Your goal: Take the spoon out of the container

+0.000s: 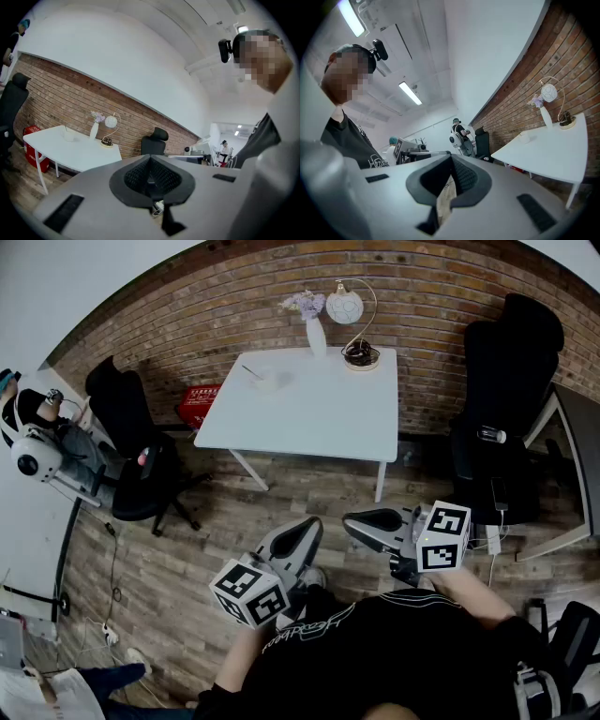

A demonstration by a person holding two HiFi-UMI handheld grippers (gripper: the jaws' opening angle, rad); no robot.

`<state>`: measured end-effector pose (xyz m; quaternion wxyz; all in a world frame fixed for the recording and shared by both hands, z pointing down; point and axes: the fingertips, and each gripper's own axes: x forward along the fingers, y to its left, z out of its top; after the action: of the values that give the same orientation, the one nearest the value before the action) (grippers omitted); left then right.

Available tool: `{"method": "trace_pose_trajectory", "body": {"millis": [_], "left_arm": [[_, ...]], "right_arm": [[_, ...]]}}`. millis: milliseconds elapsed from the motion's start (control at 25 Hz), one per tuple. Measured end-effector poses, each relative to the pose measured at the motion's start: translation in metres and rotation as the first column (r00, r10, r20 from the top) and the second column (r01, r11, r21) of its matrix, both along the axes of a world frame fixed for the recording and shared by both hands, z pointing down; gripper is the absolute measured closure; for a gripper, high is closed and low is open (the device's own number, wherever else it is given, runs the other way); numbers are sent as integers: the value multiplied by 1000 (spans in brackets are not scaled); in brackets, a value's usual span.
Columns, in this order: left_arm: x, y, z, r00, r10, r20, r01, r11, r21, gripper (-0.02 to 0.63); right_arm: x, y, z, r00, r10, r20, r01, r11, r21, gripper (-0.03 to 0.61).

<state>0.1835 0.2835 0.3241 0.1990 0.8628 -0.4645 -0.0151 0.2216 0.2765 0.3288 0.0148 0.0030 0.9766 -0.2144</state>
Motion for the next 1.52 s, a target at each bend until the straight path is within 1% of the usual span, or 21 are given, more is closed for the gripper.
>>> {"method": "trace_pose_trajectory", "body": {"millis": [200,360,480,640,760,960,1120,1360,1520], "left_arm": [[1,-4,-6,1000,2,2,-2,1000,2,609],[-8,-7,-12,1000,-10,13,10,1000,12,609],[-23,-10,-11,999,-31,13,30,999,17,609],[-48,-19,-8,998,-57,-26,57,998,24,609],[-65,-31,-7,998,-61,-32,62,998,30,609],[-112,-64,-7,996,-75,-44,76,996,39,609],[-156,-109,-10,996,-77,-52,79,996,29,609],[-221,-187,-13,998,-27,-60,28,1000,11,609],[-264,-237,-20,997,3,-80,-1,1000,21,609]], "right_arm": [[0,-3,-4,1000,-3,9,3,1000,5,581],[-5,-12,-11,1000,6,24,-6,1000,20,581],[-17,-19,-12,999,7,32,-8,1000,21,581],[-41,-28,-8,1000,-12,23,11,1000,25,581],[-61,-40,-10,999,-22,27,21,999,38,581],[-104,-75,-10,999,-27,22,26,999,43,581],[-144,-121,-12,1000,-8,22,7,999,31,581],[-210,-195,-15,999,37,12,-37,999,13,581],[-245,-245,-16,997,79,2,-79,997,14,581]]}}
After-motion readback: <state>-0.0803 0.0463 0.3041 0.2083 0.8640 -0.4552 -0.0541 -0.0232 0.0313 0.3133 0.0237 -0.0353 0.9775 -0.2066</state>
